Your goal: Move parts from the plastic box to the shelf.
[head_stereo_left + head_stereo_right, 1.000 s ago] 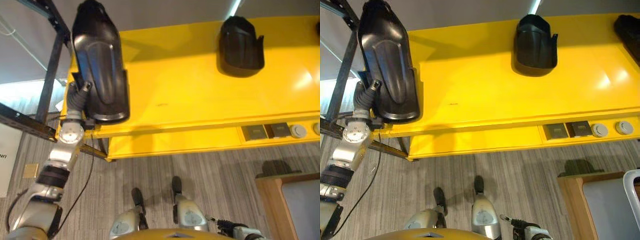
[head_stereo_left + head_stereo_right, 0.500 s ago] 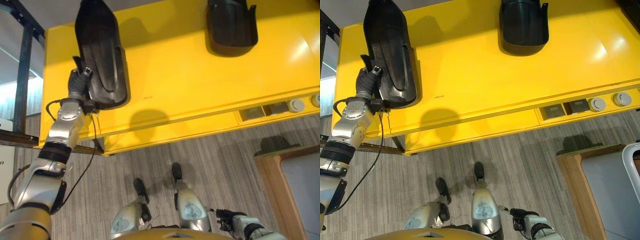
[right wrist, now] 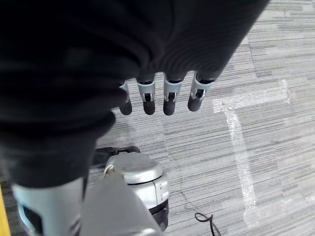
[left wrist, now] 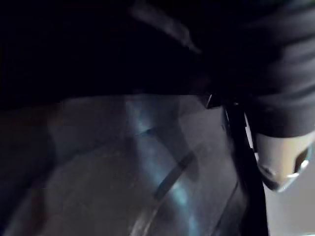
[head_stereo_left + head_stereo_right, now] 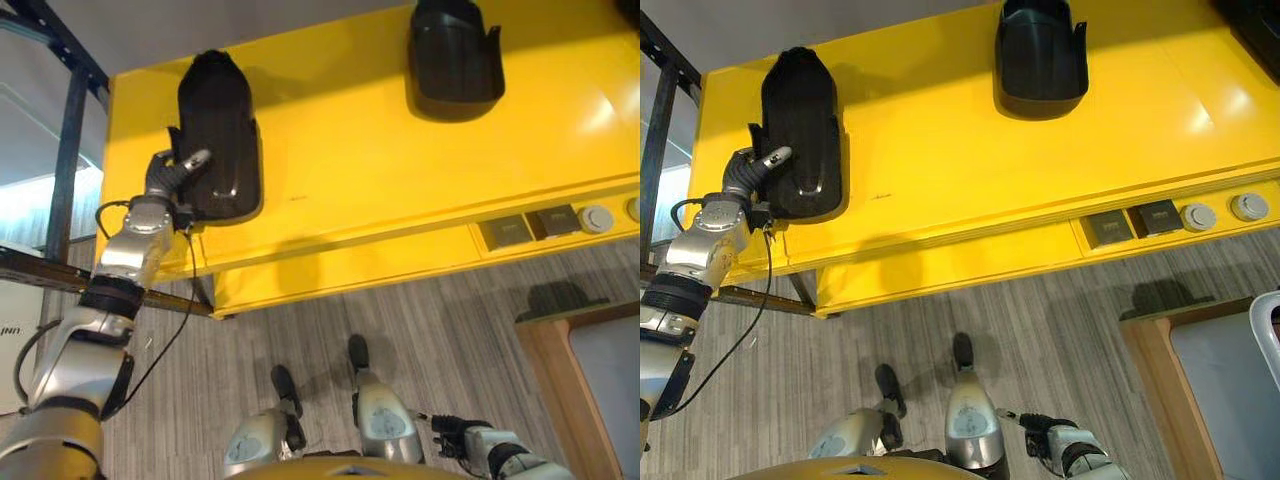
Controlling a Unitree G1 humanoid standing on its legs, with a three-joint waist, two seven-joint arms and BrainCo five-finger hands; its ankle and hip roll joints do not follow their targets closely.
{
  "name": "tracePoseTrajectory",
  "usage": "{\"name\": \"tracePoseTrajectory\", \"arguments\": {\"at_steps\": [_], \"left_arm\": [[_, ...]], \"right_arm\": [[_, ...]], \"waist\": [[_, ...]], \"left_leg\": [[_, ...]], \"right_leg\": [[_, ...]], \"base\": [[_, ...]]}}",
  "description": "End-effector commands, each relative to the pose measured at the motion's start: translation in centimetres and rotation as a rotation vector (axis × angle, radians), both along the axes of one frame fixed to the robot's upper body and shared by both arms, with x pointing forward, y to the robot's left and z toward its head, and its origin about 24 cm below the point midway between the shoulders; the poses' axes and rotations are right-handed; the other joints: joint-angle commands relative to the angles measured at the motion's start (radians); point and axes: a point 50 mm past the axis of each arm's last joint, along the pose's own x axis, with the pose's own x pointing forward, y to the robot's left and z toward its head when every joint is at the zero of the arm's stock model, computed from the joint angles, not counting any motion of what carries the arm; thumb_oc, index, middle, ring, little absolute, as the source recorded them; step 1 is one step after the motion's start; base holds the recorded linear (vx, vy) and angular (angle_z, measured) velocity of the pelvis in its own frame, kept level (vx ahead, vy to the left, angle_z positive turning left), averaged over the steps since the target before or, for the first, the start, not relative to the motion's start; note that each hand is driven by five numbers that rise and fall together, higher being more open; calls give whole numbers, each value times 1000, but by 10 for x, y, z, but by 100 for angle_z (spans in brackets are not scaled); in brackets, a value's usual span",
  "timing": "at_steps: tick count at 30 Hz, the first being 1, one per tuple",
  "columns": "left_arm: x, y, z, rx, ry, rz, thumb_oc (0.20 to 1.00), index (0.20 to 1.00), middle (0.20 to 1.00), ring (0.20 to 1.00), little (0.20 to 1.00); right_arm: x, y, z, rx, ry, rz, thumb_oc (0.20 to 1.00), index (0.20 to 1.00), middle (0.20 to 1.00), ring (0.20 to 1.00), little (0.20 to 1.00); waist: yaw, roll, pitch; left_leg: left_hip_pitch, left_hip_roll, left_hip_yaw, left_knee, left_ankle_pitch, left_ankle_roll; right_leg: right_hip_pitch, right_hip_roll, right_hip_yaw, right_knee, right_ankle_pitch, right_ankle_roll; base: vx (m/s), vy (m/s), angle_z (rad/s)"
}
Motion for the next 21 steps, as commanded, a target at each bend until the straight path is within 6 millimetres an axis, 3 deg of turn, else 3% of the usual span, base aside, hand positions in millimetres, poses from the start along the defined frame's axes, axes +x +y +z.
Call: {"name": "tracePoseTrajectory", "arguments": {"at_steps": [1, 9, 12, 15, 16, 17, 18, 19, 20, 21], "left_arm": [[-8, 32, -30, 167, 193, 136, 1000, 1000, 1000, 1000, 1000], [-2, 42, -21, 370, 282, 201, 1000, 1000, 1000, 1000, 1000], [6, 31, -10, 317, 205, 165, 1000, 1000, 1000, 1000, 1000], [13, 11, 26, 202, -87, 107, 1000, 1000, 1000, 1000, 1000], [8, -4, 62, 119, -304, 64, 1000, 1000, 1000, 1000, 1000], [6, -6, 68, 105, -345, 55, 1000, 1000, 1000, 1000, 1000], [-9, -14, 93, 103, -516, -34, 1000, 1000, 1000, 1000, 1000], [-25, -22, 96, 77, -560, -128, 736, 736, 736, 736, 736], [-40, -33, 86, 42, -562, -238, 200, 200, 200, 200, 200], [-54, -37, 63, 5, -524, -284, 200, 200, 200, 200, 200]], "right_arm": [[-25, 0, -8, 28, 129, -9, 1000, 1000, 1000, 1000, 1000], [-42, 15, -16, 107, 188, 4, 1000, 1000, 1000, 1000, 1000], [-51, 19, -20, 111, 222, -13, 1000, 1000, 1000, 1000, 1000], [-59, 19, -21, 107, 256, -13, 1000, 1000, 1000, 1000, 1000], [-64, 16, -21, 103, 268, -24, 1000, 1000, 1000, 1000, 1000], [-64, 16, -21, 102, 268, -28, 1000, 1000, 1000, 1000, 1000], [-66, 16, -22, 104, 274, -44, 1000, 1000, 1000, 1000, 1000], [-68, 18, -23, 108, 280, -47, 1000, 1000, 1000, 1000, 1000], [-71, 21, -24, 114, 281, -56, 1000, 1000, 1000, 1000, 1000], [-76, 24, -26, 123, 280, -69, 1000, 1000, 1000, 1000, 1000]], "waist": [[8, -21, -61], [17, -29, -140], [20, -34, -179], [28, -38, -198], [37, -41, -206], [40, -41, -208], [55, -45, -213], [73, -51, -217], [88, -58, -215], [100, -62, -213]], "left_leg": [[-61, -2, -58, -1, -10, -21], [-18, 5, -33, 6, -12, -22], [10, 6, -28, 1, -21, -21], [30, 8, -29, -1, -32, -22], [38, 11, -30, -1, -36, -23], [39, 12, -32, -1, -36, -23], [44, 14, -40, -1, -37, -25], [46, 17, -49, -1, -42, -25], [49, 20, -56, -1, -45, -24], [52, 21, -67, -1, -50, -21]], "right_leg": [[22, 6, -26, 10, -105, 8], [95, 10, -47, 4, -119, 13], [118, 15, -54, 4, -127, 17], [135, 17, -61, 4, -136, 18], [147, 17, -67, 4, -141, 17], [149, 17, -68, 4, -142, 17], [158, 14, -73, 4, -144, 15], [164, 13, -80, 4, -147, 12], [171, 13, -87, 4, -151, 8], [177, 12, -92, 4, -155, 6]], "base": [[62, 3, 0], [78, -30, 3], [85, -82, 9], [9, -47, 0], [-15, -34, -1], [-23, -32, 3], [0, 0, 0], [-20, -10, 5], [2, 0, 18], [7, 7, 31]]}}
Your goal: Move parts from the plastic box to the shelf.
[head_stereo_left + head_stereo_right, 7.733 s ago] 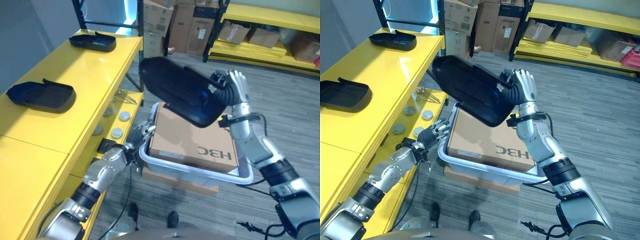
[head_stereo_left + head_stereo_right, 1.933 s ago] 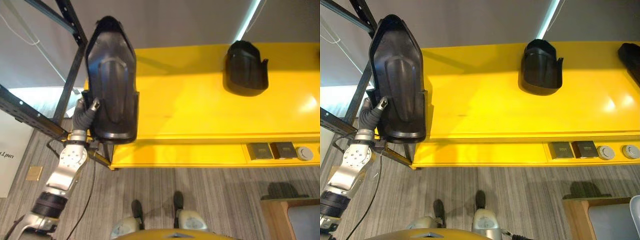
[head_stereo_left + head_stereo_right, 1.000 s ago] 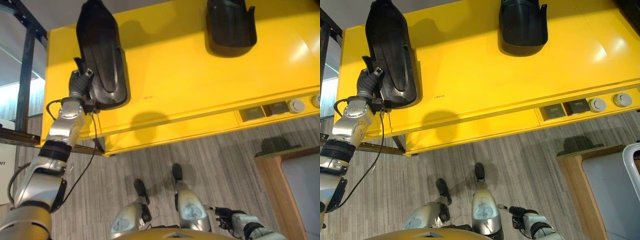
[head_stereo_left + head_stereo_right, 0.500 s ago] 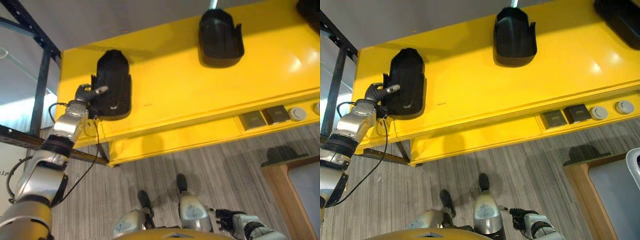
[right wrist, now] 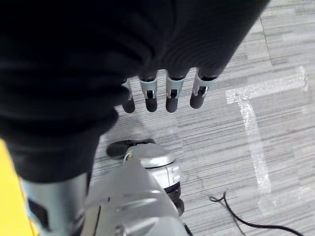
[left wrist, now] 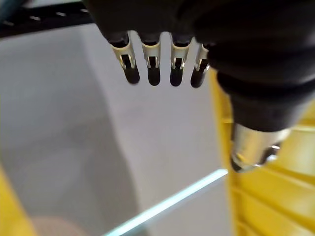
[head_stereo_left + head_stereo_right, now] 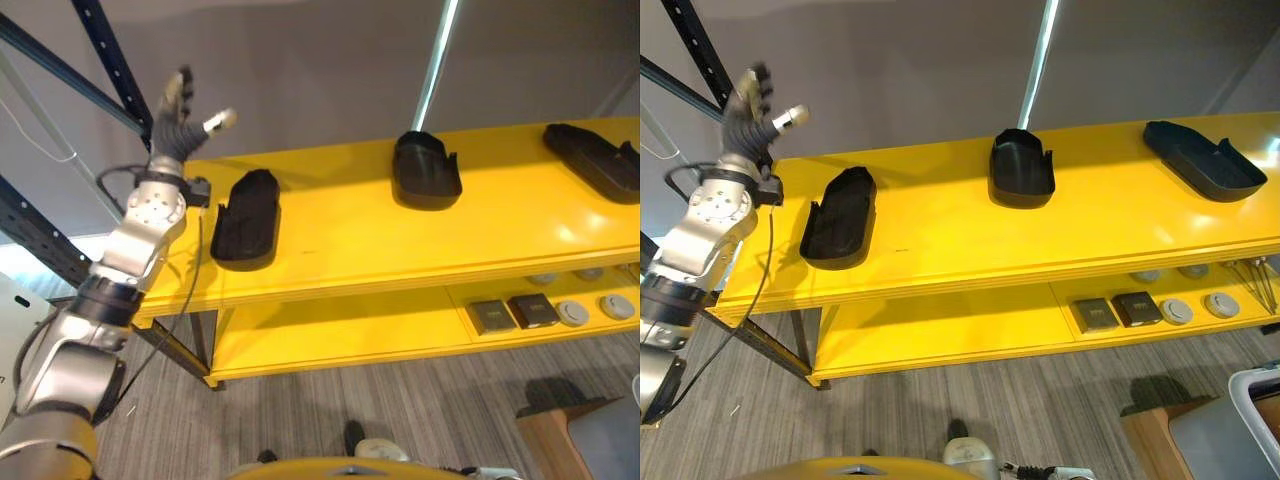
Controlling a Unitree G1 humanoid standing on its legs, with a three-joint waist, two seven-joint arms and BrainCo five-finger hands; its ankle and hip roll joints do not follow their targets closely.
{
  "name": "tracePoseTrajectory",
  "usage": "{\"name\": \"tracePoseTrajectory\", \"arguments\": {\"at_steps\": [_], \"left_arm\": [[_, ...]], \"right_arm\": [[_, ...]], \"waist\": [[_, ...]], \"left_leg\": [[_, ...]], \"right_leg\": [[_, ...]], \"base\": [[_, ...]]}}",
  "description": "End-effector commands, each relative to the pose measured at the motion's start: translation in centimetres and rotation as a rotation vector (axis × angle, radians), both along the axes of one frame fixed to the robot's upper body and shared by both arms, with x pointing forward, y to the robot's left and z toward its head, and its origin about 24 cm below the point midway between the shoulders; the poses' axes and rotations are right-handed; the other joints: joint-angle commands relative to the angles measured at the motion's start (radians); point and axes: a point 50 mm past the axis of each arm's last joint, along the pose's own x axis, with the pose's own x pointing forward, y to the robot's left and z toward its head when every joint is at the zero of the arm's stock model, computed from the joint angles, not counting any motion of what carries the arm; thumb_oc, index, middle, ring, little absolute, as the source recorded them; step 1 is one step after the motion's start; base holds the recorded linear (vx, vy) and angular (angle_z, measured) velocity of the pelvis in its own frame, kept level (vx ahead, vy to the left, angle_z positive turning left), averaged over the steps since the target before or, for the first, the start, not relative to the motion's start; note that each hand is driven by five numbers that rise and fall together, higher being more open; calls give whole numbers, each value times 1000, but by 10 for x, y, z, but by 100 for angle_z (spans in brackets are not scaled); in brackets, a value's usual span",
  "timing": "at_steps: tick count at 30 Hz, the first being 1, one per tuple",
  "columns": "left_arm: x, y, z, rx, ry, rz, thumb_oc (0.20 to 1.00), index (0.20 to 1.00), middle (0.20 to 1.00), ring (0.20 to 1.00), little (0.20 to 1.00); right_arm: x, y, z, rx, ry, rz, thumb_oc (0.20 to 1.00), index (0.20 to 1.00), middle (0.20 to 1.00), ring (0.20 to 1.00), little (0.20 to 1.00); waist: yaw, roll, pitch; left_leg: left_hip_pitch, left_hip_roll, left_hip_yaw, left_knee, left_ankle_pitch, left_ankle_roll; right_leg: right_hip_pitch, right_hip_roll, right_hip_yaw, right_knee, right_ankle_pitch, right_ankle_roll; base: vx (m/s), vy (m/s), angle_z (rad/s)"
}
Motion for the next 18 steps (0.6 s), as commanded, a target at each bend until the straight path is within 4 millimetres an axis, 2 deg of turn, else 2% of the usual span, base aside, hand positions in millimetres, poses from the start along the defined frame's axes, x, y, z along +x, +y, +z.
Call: {"name": "tracePoseTrajectory", "arguments": {"at_steps": [1, 3, 9, 13, 18], "left_arm": [[10, 10, -43, 16, 142, -50, 200, 200, 200, 200, 200], [-3, 6, -62, -12, 167, -100, 200, 200, 200, 200, 200], [-19, -3, -89, -95, 197, -190, 200, 200, 200, 200, 200], [-25, -14, -92, -104, 170, -229, 200, 200, 200, 200, 200], [-19, -28, -88, -94, 149, -251, 200, 200, 200, 200, 200]], "right_arm": [[-16, 12, -6, 18, 61, 13, 1000, 1000, 1000, 1000, 1000], [-20, 15, -8, 22, 49, 6, 1000, 1000, 1000, 1000, 1000], [-15, 20, -8, 57, 34, -22, 1000, 1000, 1000, 1000, 1000], [-2, 20, -6, 58, 5, -22, 1000, 1000, 1000, 1000, 1000], [27, 19, 1, 54, -78, -3, 1000, 1000, 1000, 1000, 1000]], "waist": [[44, -11, 34], [60, -12, 42], [84, -3, 73], [91, 4, 102], [78, 20, 179]], "left_leg": [[-43, -5, -36, 0, -29, 7], [-50, -5, -43, 0, -31, 11], [-87, -12, -59, 0, -32, 13], [-121, -15, -67, 0, -27, 13], [-181, -21, -72, 0, -12, 15]], "right_leg": [[51, -4, -40, 4, -122, 14], [46, -6, -47, 4, -123, 13], [11, -14, -58, 4, -121, 14], [-17, -17, -62, 4, -117, 11], [-81, -16, -45, 4, -100, 9]], "base": [[2, 9, 27], [-21, 14, 17], [-76, 33, 25], [-100, 34, 2], [-147, 30, 1]]}}
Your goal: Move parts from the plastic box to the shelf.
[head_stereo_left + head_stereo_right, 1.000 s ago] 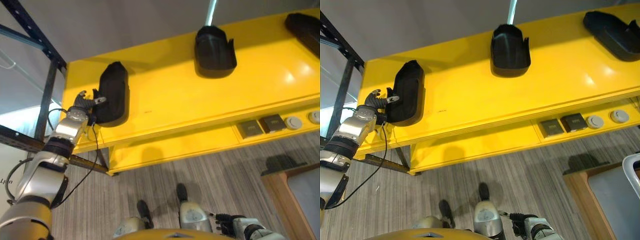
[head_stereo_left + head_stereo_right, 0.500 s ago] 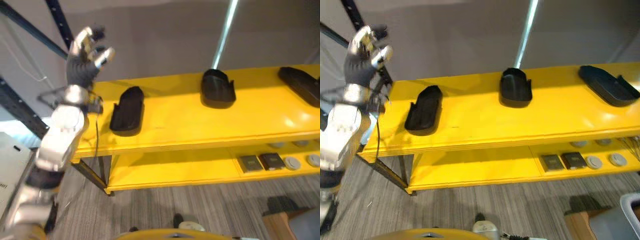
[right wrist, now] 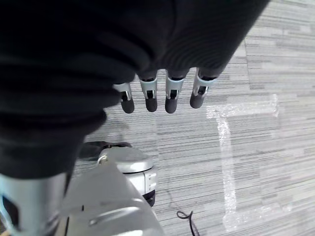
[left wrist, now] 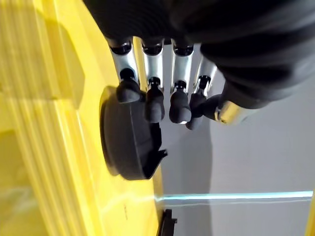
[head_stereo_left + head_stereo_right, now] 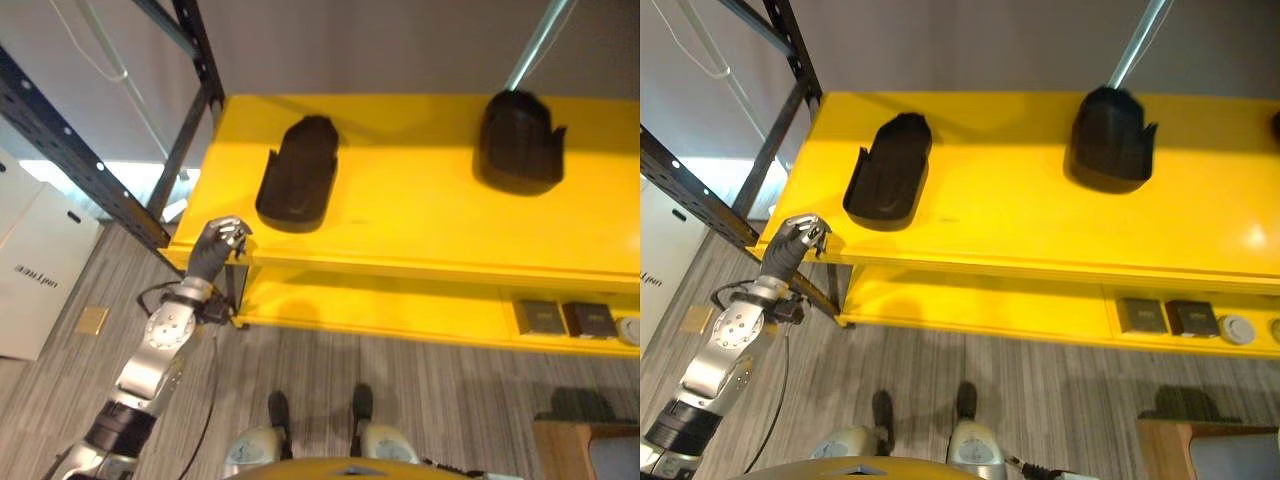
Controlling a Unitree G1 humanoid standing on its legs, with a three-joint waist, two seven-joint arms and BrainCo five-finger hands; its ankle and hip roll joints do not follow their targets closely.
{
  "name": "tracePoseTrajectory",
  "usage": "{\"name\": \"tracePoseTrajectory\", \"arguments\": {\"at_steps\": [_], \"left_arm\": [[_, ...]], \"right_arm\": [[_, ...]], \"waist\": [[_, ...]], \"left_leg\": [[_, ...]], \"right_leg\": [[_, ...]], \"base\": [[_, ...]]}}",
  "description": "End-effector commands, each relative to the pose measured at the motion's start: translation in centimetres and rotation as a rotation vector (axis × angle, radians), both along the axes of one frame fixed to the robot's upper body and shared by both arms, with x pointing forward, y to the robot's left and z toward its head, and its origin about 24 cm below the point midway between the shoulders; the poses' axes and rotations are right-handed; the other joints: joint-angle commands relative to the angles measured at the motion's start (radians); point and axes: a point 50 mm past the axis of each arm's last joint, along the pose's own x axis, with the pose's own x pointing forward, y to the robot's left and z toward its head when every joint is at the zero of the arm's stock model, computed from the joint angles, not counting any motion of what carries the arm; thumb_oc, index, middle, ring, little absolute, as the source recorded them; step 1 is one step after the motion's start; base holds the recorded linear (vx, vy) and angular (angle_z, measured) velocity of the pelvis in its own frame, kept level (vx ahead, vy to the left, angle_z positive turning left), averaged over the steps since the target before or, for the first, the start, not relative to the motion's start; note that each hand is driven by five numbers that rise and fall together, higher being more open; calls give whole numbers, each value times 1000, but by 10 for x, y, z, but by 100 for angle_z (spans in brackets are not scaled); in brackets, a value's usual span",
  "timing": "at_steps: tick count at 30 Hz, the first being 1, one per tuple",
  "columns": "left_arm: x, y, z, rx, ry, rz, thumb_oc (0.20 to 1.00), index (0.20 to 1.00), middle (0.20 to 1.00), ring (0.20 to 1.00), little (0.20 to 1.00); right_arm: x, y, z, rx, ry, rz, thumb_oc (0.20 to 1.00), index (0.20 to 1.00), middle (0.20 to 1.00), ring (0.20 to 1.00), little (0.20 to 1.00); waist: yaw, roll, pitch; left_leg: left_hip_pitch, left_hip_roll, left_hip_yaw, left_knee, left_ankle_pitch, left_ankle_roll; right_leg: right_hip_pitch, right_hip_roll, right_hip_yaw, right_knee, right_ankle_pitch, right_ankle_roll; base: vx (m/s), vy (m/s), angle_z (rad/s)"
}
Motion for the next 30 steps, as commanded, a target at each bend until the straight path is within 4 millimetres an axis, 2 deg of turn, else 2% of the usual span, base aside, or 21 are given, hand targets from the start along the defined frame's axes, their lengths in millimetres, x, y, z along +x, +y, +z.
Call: {"name": "tracePoseTrajectory", "arguments": {"at_steps": [1, 2, 8, 25, 30], "left_arm": [[13, -7, 41, -23, -207, -12, 200, 200, 200, 200, 200], [15, -9, 45, -22, -219, -13, 200, 200, 200, 200, 200], [26, -15, 55, -24, -230, -6, 200, 200, 200, 200, 200], [50, -11, 55, -31, -170, 112, 200, 200, 200, 200, 200], [57, -8, 54, -44, -167, 153, 200, 200, 200, 200, 200]], "right_arm": [[17, 28, -3, 69, -27, 30, 1000, 1000, 1000, 1000, 1000], [25, 27, -1, 61, -50, 34, 1000, 1000, 1000, 1000, 1000], [39, 26, 3, 52, -93, 46, 1000, 1000, 1000, 1000, 1000], [47, 24, 7, 56, -108, 87, 1000, 1000, 1000, 1000, 1000], [55, 26, 9, 58, -142, 91, 1000, 1000, 1000, 1000, 1000]], "waist": [[-21, -8, 47], [-28, -5, 69], [-54, -6, 110], [-99, -5, 133], [-109, -12, 144]], "left_leg": [[0, 8, -19, -1, -70, -22], [-13, 8, -18, -1, -65, -21], [-31, 13, -9, -1, -55, -23], [-14, 27, 19, -1, -45, -32], [-17, 34, 26, -1, -41, -36]], "right_leg": [[73, 14, -14, 4, -134, 3], [56, 15, -8, 4, -127, 3], [28, 23, 11, 4, -114, 0], [19, 22, 34, 20, -114, -10], [7, 27, 42, 29, -115, -12]], "base": [[-117, 6, -3], [-73, -3, -5], [-6, -12, -3], [41, 1, -5], [0, 0, 0]]}}
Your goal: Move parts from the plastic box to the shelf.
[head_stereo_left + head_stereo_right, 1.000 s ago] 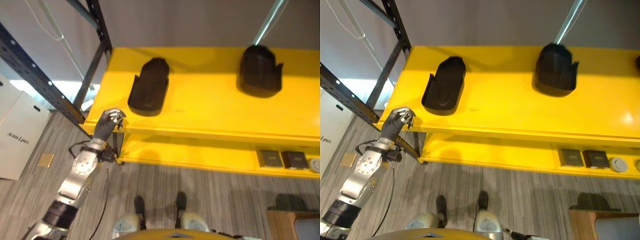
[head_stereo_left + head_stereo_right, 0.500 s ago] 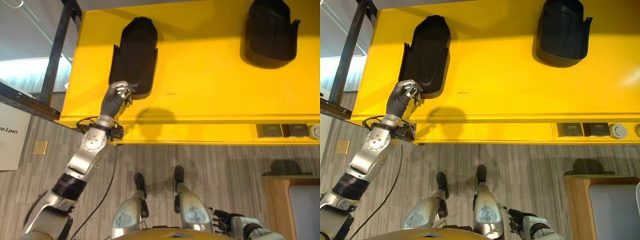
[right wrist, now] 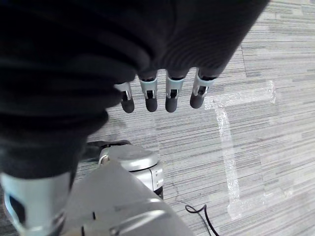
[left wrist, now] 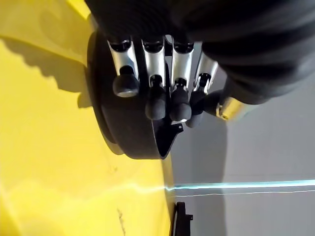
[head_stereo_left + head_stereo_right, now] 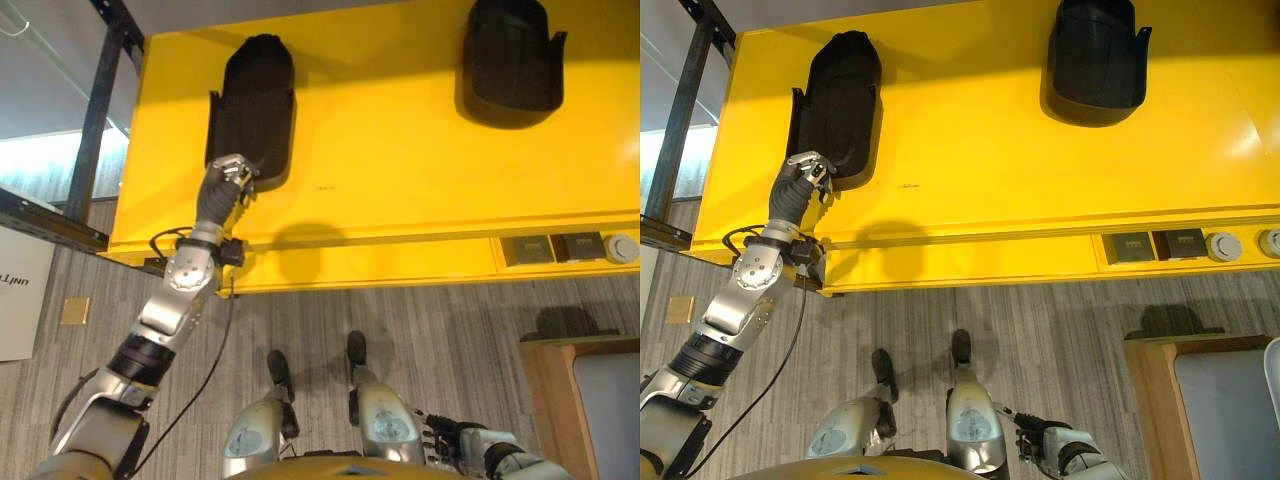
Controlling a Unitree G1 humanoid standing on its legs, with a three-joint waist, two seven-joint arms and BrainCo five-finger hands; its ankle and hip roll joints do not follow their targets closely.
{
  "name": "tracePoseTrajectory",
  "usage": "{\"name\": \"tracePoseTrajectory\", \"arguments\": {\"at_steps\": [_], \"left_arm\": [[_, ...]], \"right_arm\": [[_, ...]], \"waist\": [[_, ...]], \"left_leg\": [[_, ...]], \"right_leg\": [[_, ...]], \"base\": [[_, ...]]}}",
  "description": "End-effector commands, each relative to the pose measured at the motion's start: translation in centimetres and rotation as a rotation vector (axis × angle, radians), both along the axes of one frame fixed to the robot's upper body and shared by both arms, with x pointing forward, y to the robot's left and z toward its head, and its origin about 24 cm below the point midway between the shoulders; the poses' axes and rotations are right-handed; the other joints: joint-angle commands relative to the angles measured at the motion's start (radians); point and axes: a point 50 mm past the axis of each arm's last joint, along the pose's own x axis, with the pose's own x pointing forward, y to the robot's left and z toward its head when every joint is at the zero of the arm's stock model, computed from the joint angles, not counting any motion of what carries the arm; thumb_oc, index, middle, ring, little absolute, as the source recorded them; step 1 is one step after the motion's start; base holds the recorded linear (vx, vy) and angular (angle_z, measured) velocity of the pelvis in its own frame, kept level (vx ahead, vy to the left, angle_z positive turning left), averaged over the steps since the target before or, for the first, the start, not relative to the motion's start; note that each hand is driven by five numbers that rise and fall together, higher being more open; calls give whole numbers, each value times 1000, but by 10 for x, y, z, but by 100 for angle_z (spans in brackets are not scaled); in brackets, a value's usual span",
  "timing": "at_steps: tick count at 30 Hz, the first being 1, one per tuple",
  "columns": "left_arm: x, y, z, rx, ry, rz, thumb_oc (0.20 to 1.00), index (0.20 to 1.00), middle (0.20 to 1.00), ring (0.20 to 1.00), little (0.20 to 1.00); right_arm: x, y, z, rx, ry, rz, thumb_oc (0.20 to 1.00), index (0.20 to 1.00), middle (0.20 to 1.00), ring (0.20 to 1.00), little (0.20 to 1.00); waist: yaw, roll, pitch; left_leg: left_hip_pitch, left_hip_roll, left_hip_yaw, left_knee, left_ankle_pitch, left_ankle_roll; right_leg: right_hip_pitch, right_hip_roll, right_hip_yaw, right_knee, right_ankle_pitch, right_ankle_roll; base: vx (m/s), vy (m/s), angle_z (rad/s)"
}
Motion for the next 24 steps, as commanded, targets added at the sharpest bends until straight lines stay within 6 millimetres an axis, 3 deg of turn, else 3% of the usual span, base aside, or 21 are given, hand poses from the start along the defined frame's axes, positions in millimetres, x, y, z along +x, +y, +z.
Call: {"name": "tracePoseTrajectory", "arguments": {"at_steps": [1, 12, 19, 24], "left_arm": [[11, 2, 13, -27, -54, 44, 200, 200, 200, 200, 200], [18, 3, 29, -15, -127, 38, 200, 200, 200, 200, 200], [-11, 0, 28, -23, -252, -11, 200, 200, 200, 200, 200], [-38, 14, 8, -142, -253, 72, 200, 200, 200, 200, 200]], "right_arm": [[6, 22, -3, 57, -1, 48, 1000, 1000, 1000, 1000, 1000], [7, 25, -4, 53, -1, 71, 1000, 1000, 1000, 1000, 1000], [-9, 21, -9, 39, 29, 44, 1000, 1000, 1000, 1000, 1000], [-27, 24, -16, 38, 92, 55, 1000, 1000, 1000, 1000, 1000]], "waist": [[-8, -25, 20], [-15, -35, 30], [20, -31, -35], [76, -39, -137]], "left_leg": [[-22, 14, -5, -1, -37, -13], [-22, 23, 0, -1, -38, -20], [19, 14, -3, -1, -49, -20], [76, 5, -4, -1, -60, -16]], "right_leg": [[19, 2, 9, 30, -115, -7], [17, 10, 13, 26, -114, -7], [80, -3, -27, 13, -124, -1], [163, -26, -88, 4, -129, 5]], "base": [[-23, -6, -8], [-38, -10, -6], [-58, 27, 3], [-23, 62, 11]]}}
